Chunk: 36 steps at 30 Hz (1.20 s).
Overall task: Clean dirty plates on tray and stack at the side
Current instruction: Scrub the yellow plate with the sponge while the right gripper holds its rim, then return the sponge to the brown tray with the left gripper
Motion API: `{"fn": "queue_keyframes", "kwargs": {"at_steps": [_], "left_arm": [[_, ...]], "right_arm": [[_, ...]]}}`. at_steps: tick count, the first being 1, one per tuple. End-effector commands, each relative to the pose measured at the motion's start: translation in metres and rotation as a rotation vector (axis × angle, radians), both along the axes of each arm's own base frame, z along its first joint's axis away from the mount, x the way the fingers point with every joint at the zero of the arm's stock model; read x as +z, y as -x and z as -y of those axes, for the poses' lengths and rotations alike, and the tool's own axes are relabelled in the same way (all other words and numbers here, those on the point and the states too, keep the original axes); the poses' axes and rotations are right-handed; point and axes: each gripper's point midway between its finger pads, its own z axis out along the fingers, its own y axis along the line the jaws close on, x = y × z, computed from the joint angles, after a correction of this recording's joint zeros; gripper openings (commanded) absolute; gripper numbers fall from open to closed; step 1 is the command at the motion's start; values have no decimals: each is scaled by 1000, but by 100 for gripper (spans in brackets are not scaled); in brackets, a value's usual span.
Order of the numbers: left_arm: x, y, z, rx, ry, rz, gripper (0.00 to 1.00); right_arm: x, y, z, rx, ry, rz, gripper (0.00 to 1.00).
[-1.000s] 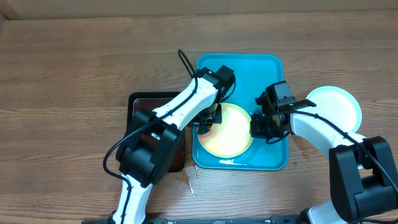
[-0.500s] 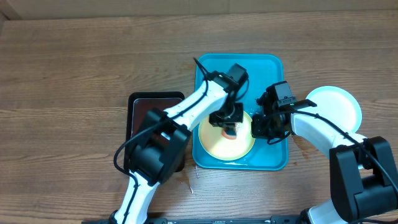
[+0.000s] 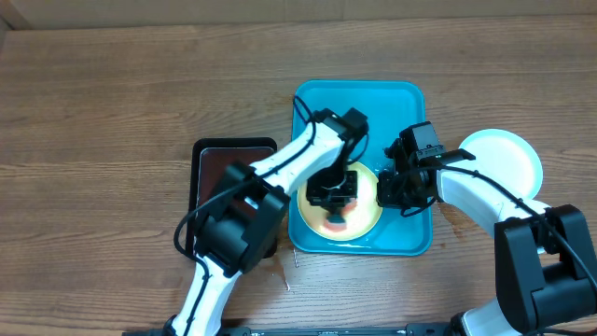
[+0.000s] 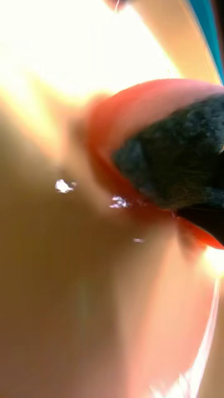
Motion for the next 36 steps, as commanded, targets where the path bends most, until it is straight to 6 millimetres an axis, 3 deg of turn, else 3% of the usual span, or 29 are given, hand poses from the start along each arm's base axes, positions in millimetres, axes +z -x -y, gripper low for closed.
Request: {"fn": "queue_keyframes", "kwargs": {"at_steps": [1,6,9,12,17,20,22,26,31,36], "left_arm": [[-15,-23,-44,18,-184,69,4],[-8,-44,-92,45,-372,142,4],[1,-48,-94,63,-356,154,4],[20,-48,-82,59,-274,173,5],[79,-45,-55,17,-38,241,4],[120,-46,-61,31,22,322,4],[151,-47,-78,49,28,397,4],[180,-48,-130,115,-83,481,4],[176,-47,-199,193,-305,468,4],[116,-36,-223,261,-322,362,4]], "right_arm": [[-6,4,4,0,22,-10,4],[-6,4,4,0,22,-10,4],[-6,4,4,0,22,-10,4],[-6,4,4,0,22,-10,4],[-6,4,4,0,23,-12,4],[-6,4,4,0,23,-12,4],[-6,4,4,0,23,-11,4],[-6,4,4,0,22,-11,4],[-6,3,4,0,21,-6,4],[-6,2,4,0,21,-4,4]]}}
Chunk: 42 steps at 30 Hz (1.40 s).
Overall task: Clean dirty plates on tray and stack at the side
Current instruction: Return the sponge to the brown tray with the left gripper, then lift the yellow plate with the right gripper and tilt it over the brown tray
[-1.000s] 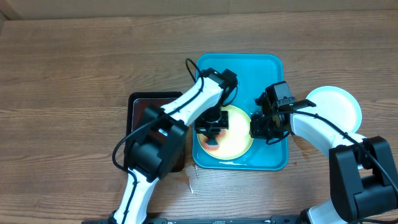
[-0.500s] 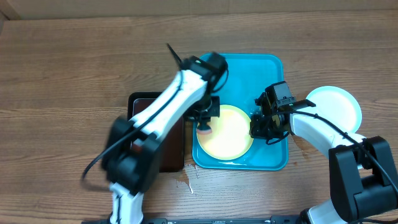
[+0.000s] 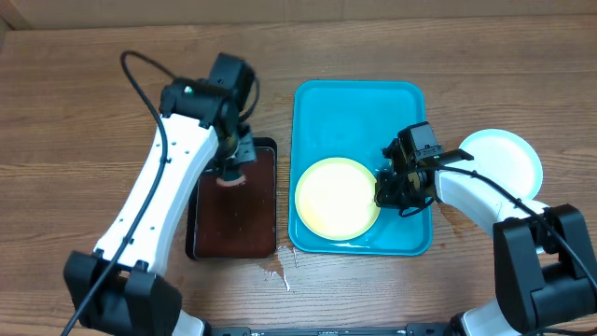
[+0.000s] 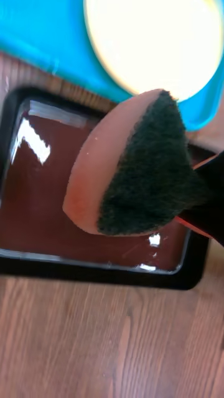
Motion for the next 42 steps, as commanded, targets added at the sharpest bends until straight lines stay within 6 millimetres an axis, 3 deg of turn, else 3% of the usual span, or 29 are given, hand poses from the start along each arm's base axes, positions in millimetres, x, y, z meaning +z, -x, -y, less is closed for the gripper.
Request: {"fn": "queue_keyframes", "kwargs": {"at_steps": [1,4,7,10,14,18,21,23,25,26,32,37,42], "left_arm": [[-54,16,-22,33,-39,-101,4],[-92,25,-26,58,-7,-125,5],[-113,28,-26,75,31,-118,11],[-118,28,-26,83,44,-115,25],[-108,24,-31,96,52,-103,38],[-78,14,-40,135,69,-80,43],[-33,0,-49,149,115,-6,50],[-4,-9,-55,160,144,56,62],[26,-17,-64,185,169,126,87],[41,-20,-69,200,182,165,99],[103,-25,-99,279,204,309,100],[125,-18,-111,312,197,362,100],[121,-9,-122,334,132,330,100]], "right_arm": [[-6,2,7,-7,27,-7,4],[-6,3,7,-7,27,-8,4],[-6,3,7,-7,27,-9,4],[-6,4,7,-7,28,-14,4],[4,4,8,-7,31,-23,4],[35,-6,7,-6,36,18,4],[75,-16,19,10,151,63,4],[100,-23,24,20,235,91,4],[128,-30,21,50,292,140,4],[142,-33,15,80,297,169,4],[205,-48,-46,192,233,376,4],[221,-56,-109,281,203,565,4],[210,-53,-154,348,236,642,4]]}}
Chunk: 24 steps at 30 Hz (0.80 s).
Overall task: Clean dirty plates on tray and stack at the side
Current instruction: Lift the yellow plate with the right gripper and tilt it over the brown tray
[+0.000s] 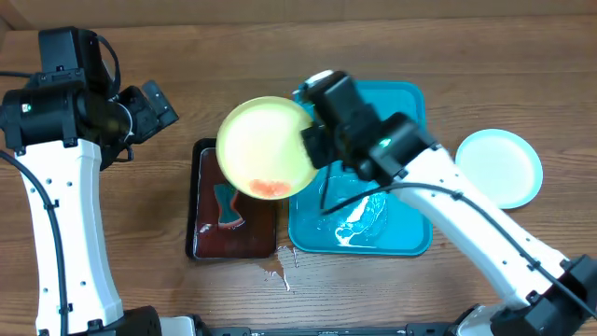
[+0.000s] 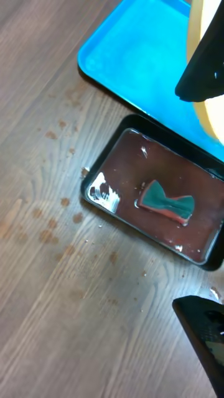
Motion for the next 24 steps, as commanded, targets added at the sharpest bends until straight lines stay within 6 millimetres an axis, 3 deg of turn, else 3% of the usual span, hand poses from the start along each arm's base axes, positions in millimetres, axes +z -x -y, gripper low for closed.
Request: {"fn": "queue_keyframes", "kwargs": {"at_steps": [1,6,8,15,24], "left_arm": [[7,9,-12,15,-68,-10,100],[4,19,-21,37,-119,-57,100],[4,19,-21,38,-117,-56,100],[4,19,-21,37,-117,-56,100],[4,19,-21,37,-118,-56,100]], "right_arm": [[-11,-1,-21,9,77,59,4],[-47,2,-36,-2,187,54,4],[-52,1,-37,-23,219,74,4],[-25,0,-37,-101,311,271,4],[12,26,-49,-138,438,517,4]]}}
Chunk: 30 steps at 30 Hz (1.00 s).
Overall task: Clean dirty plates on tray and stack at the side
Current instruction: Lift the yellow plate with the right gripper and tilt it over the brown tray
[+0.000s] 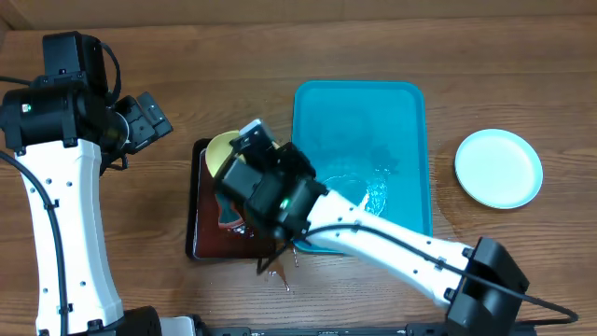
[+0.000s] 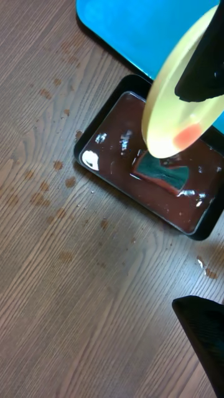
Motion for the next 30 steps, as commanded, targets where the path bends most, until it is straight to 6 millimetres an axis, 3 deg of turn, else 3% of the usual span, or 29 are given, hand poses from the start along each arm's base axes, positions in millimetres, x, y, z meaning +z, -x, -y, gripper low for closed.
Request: {"fn": "queue_keyframes", "kwargs": {"at_steps": [1,12,18,30], "left_arm": [[10,1,-4,-6,-26,26,100],[10,1,-4,-7,-26,26,100],[10,1,-4,-6,-26,26,100],[10,1,-4,-6,-26,26,100]], "right_arm": [[49,4,6,-58,11,198,4],[97,36,3,-103,121,482,4],[101,48,-5,-79,119,504,4],[101,48,-5,-80,116,505,4]]}}
